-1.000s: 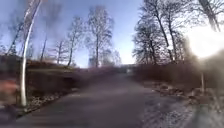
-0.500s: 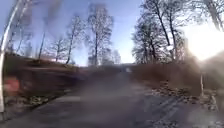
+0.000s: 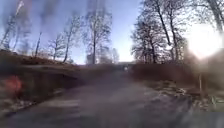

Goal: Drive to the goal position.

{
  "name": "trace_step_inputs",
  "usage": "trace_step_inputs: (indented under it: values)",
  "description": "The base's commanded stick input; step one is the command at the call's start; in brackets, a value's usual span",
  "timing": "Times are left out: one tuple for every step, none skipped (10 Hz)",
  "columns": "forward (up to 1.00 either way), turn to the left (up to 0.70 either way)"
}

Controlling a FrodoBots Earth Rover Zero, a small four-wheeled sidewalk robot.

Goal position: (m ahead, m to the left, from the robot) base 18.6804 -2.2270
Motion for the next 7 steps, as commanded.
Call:
trace_step_inputs:
  values:
    - [1.00,0.00]
    - [1.00,0.00]
    - [1.00,0.00]
    - [1.00,0.00]
    - [1.00,0.00]
    - [1.00,0.00]
    - [1.00,0.00]
